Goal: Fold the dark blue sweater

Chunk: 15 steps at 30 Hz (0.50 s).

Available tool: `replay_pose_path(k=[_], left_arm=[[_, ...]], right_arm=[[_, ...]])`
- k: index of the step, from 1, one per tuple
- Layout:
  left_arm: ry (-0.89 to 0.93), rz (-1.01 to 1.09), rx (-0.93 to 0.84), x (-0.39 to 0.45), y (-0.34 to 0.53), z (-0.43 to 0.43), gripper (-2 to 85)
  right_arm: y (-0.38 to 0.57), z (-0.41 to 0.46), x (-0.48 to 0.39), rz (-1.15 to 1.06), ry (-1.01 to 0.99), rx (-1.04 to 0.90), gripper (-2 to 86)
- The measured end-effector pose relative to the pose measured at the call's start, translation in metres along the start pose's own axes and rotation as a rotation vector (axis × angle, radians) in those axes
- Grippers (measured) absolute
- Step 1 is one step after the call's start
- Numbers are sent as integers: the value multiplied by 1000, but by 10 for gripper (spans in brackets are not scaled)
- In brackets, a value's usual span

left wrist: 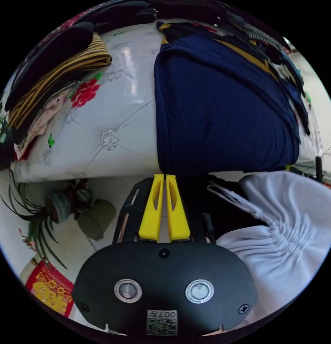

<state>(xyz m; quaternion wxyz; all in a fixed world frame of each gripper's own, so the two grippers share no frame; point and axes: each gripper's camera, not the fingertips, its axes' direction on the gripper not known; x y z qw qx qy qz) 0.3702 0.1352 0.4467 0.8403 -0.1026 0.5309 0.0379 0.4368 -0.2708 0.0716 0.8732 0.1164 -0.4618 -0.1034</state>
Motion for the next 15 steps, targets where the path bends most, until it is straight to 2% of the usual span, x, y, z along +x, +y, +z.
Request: replay_pose_path(k=[3,8,11,13,15], left_arm=[[-57,44,-18,-8,8,6,-7],[94,-49,56,-36,22,7,7],[132,-40,70,-45,29,6,16],[153,-31,85,-52,37,5,10],[158,-59,83,-60,44,7,4]], right_arm=[[9,-12,18,73,-28,32,6],[28,-56,41,172,-63,143,25],[36,-117,62,267,-105,402,40],[38,-166,83,374,-126,647,54],[36,-196,100,434,-170,794,61]])
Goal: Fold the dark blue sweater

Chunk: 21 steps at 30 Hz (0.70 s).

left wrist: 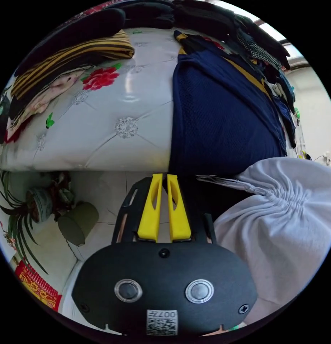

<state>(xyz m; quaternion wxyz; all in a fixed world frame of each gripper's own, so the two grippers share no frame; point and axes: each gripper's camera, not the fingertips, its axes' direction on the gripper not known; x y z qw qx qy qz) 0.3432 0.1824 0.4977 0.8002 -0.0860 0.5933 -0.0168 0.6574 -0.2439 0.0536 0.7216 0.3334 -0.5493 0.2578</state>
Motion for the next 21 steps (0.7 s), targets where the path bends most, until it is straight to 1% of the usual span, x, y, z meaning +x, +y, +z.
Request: replay_pose_path(k=[1,4,8,10,13,17,19,21], left_arm=[[10,-34,-10,-6,4,2,1],[59,-163,0,-18,17,0,-4],[89,-280,45,-13,37,-10,-8],[119,-351,63,-2,53,-14,-9],[125,-398,57,18,66,-17,-9],[147,-410,49,43,76,-22,-9],[162,-437,71,55,83,-26,-9],[172,-452,77,61,88,-26,-9]], right_arm=[[-17,-9,4,32,-31,77,66],[-58,-20,16,101,-31,190,70],[-100,-19,40,187,-24,237,70],[-118,-11,63,280,-46,259,68],[-134,7,88,346,-62,232,58],[-144,22,92,333,-34,222,21],[-145,19,79,295,31,264,6],[-147,17,66,231,31,272,2]])
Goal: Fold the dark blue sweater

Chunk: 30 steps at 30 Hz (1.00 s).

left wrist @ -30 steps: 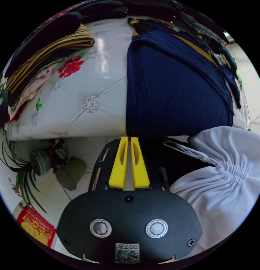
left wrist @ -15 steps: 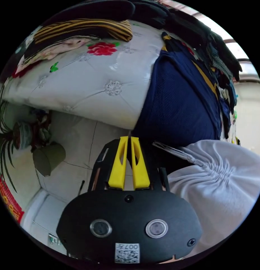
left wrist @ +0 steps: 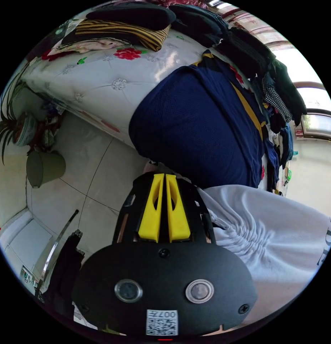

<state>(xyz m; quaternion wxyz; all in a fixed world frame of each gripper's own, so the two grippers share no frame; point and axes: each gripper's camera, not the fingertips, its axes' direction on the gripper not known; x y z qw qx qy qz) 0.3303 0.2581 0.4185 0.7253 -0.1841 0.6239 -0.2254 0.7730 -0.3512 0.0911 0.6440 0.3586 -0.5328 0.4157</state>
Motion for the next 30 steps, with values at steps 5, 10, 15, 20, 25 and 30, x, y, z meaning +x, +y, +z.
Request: replay_pose_path(k=[5,10,15,20,25,30], left_arm=[[1,-26,10,2,12,5,-4],[38,-61,63,-10,9,5,35],[90,-68,125,-28,4,3,58],[122,-50,146,-54,2,5,63],[140,13,92,-80,-11,19,75],[114,188,46,-82,-25,29,102]], right_arm=[[6,-3,-66,-210,-178,-12,-2],[96,-13,-232,-737,-551,-131,-2],[276,-38,-351,-1232,-857,-312,0],[475,-20,-367,-1443,-962,-643,15],[643,57,-310,-1494,-623,-1232,38],[638,60,-282,-1419,-404,-1116,53]])
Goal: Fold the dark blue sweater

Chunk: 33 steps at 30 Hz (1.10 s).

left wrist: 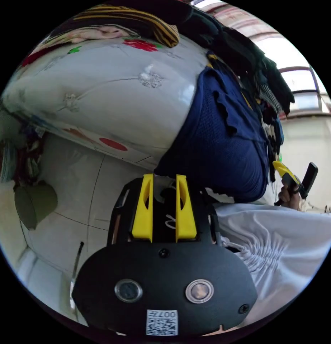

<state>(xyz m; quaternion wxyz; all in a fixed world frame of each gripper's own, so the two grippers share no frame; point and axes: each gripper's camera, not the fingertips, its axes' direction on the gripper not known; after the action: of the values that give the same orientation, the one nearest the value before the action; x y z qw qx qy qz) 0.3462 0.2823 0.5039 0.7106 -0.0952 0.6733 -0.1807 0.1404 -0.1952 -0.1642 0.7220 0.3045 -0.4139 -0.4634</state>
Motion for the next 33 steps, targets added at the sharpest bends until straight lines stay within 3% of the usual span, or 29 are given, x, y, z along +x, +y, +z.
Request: replay_pose_path(k=[7,11,13,17,20,23,25,27,29,33], left_arm=[[-79,307,-158,21,-33,33,140],[-140,395,-209,42,-54,45,110],[-250,390,-270,52,-65,53,34],[-256,486,-300,67,-67,50,-4],[-139,597,-310,76,-63,28,-8],[146,668,-347,79,-67,-14,-9],[392,708,-305,82,-79,-60,-8],[496,711,-212,80,-97,-94,-7],[522,663,-80,75,-122,-120,-2],[532,296,236,48,-183,-133,48]], right_arm=[[143,-39,53,636,294,71,84],[182,-22,67,777,326,17,91],[180,-3,83,804,268,18,87],[167,26,106,807,177,-39,50],[167,25,108,760,40,16,15],[167,3,101,681,-40,88,4],[166,-32,100,631,-132,205,2],[162,-65,107,608,-196,330,3],[154,-93,120,618,-242,456,9],[123,-120,162,730,-189,649,44]])
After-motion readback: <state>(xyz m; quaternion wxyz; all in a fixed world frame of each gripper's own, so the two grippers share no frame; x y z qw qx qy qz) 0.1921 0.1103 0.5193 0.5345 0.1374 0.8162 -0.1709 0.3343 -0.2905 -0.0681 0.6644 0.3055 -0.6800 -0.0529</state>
